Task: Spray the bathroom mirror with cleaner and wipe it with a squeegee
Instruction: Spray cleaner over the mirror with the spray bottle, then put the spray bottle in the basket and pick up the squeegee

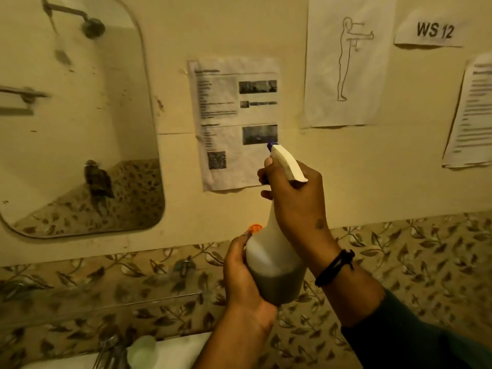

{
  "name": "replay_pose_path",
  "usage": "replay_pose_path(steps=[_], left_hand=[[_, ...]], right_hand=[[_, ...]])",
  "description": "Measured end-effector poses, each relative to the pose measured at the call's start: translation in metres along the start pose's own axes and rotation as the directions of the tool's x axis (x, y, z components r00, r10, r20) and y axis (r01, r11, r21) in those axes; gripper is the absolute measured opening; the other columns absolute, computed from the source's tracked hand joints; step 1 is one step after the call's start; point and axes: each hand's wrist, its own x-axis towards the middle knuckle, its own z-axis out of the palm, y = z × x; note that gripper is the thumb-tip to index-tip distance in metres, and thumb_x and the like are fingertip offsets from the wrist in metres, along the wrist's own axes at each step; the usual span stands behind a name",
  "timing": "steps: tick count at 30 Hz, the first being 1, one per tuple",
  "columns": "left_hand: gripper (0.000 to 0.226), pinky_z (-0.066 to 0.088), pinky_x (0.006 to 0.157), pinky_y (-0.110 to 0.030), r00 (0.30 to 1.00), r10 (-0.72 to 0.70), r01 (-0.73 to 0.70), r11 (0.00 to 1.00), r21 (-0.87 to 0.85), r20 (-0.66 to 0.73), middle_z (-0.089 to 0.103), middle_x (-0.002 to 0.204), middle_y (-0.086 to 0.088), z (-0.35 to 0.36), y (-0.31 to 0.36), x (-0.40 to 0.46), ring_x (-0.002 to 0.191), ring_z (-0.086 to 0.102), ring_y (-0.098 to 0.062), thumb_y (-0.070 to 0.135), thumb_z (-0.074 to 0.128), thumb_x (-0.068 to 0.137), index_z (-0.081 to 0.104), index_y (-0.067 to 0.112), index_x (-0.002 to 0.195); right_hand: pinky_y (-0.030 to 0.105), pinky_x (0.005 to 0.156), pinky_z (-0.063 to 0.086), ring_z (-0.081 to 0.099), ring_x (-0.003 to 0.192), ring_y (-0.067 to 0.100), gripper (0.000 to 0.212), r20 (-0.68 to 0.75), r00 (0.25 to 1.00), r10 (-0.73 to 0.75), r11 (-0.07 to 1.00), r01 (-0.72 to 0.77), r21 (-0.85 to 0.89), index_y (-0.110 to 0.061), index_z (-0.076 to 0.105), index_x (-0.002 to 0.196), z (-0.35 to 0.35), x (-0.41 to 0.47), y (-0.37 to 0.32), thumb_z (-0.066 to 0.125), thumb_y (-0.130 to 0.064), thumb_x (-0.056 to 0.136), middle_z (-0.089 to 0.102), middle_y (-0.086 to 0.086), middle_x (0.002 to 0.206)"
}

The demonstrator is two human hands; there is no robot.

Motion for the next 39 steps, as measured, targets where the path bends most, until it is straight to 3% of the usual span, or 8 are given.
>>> replay_pose_path(steps=[4, 9, 15, 20, 24, 30, 36, 39], left_hand=[[0.032, 0.05, 0.076, -0.041, 0.998, -0.02, 0.019, 0.999, -0.031, -0.055, 0.073, 0.078, -0.015, 0.007, -0.036, 0.007, 0.079, 0.063, -0.033, 0.036, 0.051, 0.092, 0.074, 0.013, 0.087], [0.035, 0.053, 0.07, -0.036, 0.992, -0.037, 0.041, 0.999, 0.026, -0.122, 0.074, 0.085, -0.015, -0.007, -0.059, 0.017, 0.081, 0.065, -0.032, 0.036, 0.052, 0.091, 0.071, 0.011, 0.106], [0.034, 0.053, 0.067, -0.038, 0.987, -0.123, 0.124, 0.992, 0.001, -0.106, 0.073, 0.077, -0.016, -0.032, -0.074, 0.024, 0.076, 0.065, -0.032, 0.037, 0.054, 0.089, 0.071, 0.01, 0.099], [0.032, 0.056, 0.055, -0.033, 0.978, -0.183, 0.181, 0.983, -0.027, -0.101, 0.072, 0.07, -0.012, -0.06, -0.091, 0.028, 0.067, 0.066, -0.027, 0.038, 0.05, 0.092, 0.069, 0.012, 0.095], [0.035, 0.057, 0.064, -0.036, 0.967, -0.222, 0.216, 0.974, -0.063, -0.126, 0.074, 0.077, -0.013, -0.084, -0.117, 0.037, 0.077, 0.067, -0.03, 0.038, 0.047, 0.094, 0.07, 0.012, 0.101], [0.04, 0.046, 0.084, -0.042, 0.919, -0.298, 0.27, 0.953, -0.14, -0.258, 0.068, 0.092, -0.018, -0.118, -0.162, 0.049, 0.088, 0.06, -0.032, 0.034, 0.034, 0.101, 0.063, 0.007, 0.109], [0.04, 0.047, 0.088, -0.046, 0.861, -0.338, 0.318, 0.941, -0.116, -0.38, 0.066, 0.105, -0.019, -0.17, -0.22, 0.058, 0.093, 0.062, -0.032, 0.036, 0.041, 0.097, 0.062, 0.006, 0.113], [0.054, 0.057, 0.069, -0.038, 0.814, -0.412, 0.375, 0.911, -0.172, -0.408, 0.074, 0.087, -0.018, -0.192, -0.247, 0.062, 0.078, 0.07, -0.033, 0.046, 0.036, 0.097, 0.076, 0.009, 0.094]], right_hand=[[0.043, 0.075, 0.061, 0.066, 0.08, 0.023, 0.02, 0.107, 0.989, 0.099, 0.995, -0.098, -0.011, -0.044, 0.053, 0.09, -0.031, -0.004, 0.033, 0.062, -0.026, 0.094, 0.061, -0.015, 0.08], [0.026, 0.069, 0.062, 0.073, 0.078, 0.015, 0.03, 0.14, 0.958, 0.248, 0.963, -0.26, 0.07, -0.02, 0.056, 0.126, -0.042, -0.014, 0.06, 0.058, -0.018, 0.097, 0.069, 0.001, 0.095], [0.028, 0.071, 0.062, 0.074, 0.076, 0.019, 0.021, 0.094, 0.96, 0.265, 0.954, -0.275, 0.119, -0.036, 0.054, 0.105, -0.039, -0.039, 0.075, 0.057, -0.018, 0.097, 0.069, -0.007, 0.078], [0.029, 0.067, 0.062, 0.074, 0.073, 0.019, 0.018, 0.078, 0.962, 0.262, 0.958, -0.269, 0.102, -0.034, 0.057, 0.107, -0.034, -0.066, 0.092, 0.06, -0.02, 0.095, 0.071, -0.005, 0.087], [0.023, 0.065, 0.06, 0.074, 0.072, 0.016, 0.025, 0.058, 0.942, 0.329, 0.937, -0.334, 0.101, -0.03, 0.056, 0.118, -0.04, -0.09, 0.117, 0.059, -0.019, 0.096, 0.069, -0.004, 0.092], [0.029, 0.065, 0.061, 0.073, 0.071, 0.021, 0.031, 0.067, 0.911, 0.408, 0.902, -0.413, 0.126, -0.048, 0.055, 0.101, -0.051, -0.129, 0.168, 0.062, -0.019, 0.095, 0.07, -0.005, 0.084], [0.032, 0.061, 0.061, 0.071, 0.068, 0.024, 0.032, 0.083, 0.833, 0.548, 0.823, -0.554, 0.127, -0.046, 0.057, 0.091, -0.06, -0.175, 0.226, 0.064, -0.015, 0.093, 0.07, -0.014, 0.073], [0.032, 0.062, 0.06, 0.07, 0.065, 0.023, 0.025, 0.078, 0.789, 0.609, 0.785, -0.614, 0.082, -0.039, 0.061, 0.088, -0.067, -0.201, 0.253, 0.065, -0.014, 0.093, 0.069, -0.004, 0.071]])
